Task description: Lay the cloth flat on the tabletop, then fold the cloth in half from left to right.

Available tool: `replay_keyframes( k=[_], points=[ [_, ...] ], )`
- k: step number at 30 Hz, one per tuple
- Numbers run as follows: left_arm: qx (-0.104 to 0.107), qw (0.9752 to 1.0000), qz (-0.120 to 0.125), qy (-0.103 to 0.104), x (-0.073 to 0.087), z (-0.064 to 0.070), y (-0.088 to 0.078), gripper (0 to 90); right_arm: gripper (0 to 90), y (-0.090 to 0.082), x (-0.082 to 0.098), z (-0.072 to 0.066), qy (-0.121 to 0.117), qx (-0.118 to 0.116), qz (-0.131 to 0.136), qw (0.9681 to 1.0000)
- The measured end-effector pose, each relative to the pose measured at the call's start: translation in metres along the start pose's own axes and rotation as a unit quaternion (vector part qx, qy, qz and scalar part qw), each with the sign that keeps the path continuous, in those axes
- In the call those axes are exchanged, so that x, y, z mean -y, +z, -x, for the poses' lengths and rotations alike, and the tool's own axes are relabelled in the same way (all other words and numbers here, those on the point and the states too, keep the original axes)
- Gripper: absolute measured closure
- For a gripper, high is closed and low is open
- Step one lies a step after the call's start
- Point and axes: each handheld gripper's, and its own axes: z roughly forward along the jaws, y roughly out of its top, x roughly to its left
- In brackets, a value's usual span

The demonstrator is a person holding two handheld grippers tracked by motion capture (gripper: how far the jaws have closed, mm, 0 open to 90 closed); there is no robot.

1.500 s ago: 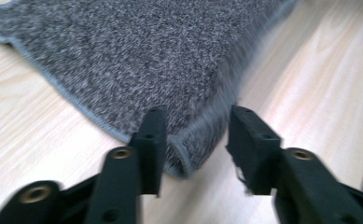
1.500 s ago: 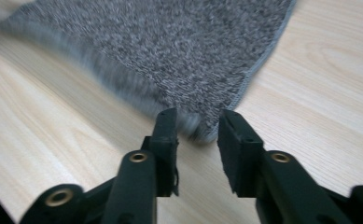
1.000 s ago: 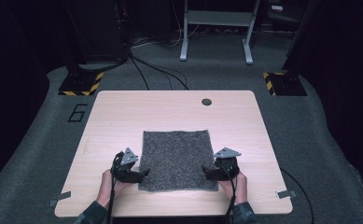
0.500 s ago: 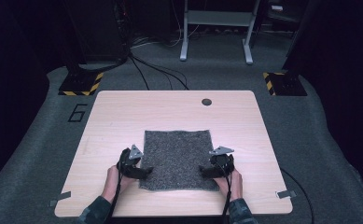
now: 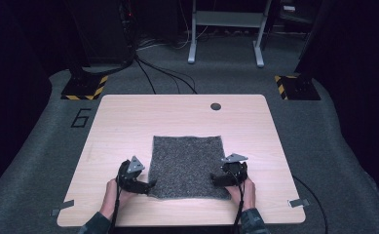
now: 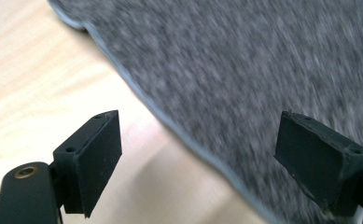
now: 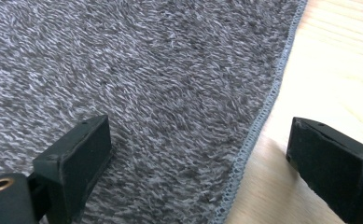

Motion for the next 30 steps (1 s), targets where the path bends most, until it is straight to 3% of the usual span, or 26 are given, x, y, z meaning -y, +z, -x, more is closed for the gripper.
replay_keyframes(
  k=[2,8,13,17,23,27,30],
  points=[
    [-0.011,0.9995,-0.016,0.023,0.004,0.007,0.000,14.6,6.5,-0.002,0.002,0.000,0.006,0.005,0.002,1.0000],
    [-0.014,0.9995,-0.007,0.026,0.007,0.012,-0.003,14.7,6.5,-0.003,0.004,0.002,0.005,0.012,0.007,0.9999],
    [0.010,0.9999,0.006,-0.010,0.007,-0.002,-0.005,13.6,6.5,-0.003,0.004,0.002,0.012,0.006,0.003,0.9999],
    [0.012,0.9989,0.017,-0.042,0.005,-0.018,-0.006,12.2,5.9,-0.003,0.004,0.003,0.013,0.006,0.003,0.9999],
    [0.012,0.9975,0.032,-0.062,-0.012,-0.040,-0.005,9.5,3.9,-0.011,0.004,0.003,0.015,0.003,0.024,0.9996],
    [0.021,0.9970,0.031,-0.068,-0.024,-0.050,0.002,7.5,4.2,-0.021,-0.001,-0.007,0.014,-0.007,0.030,0.9994],
    [0.021,0.9968,0.030,-0.071,-0.034,-0.057,0.008,6.7,4.7,-0.025,-0.005,-0.022,-0.001,-0.018,0.034,0.9992]
  ],
)
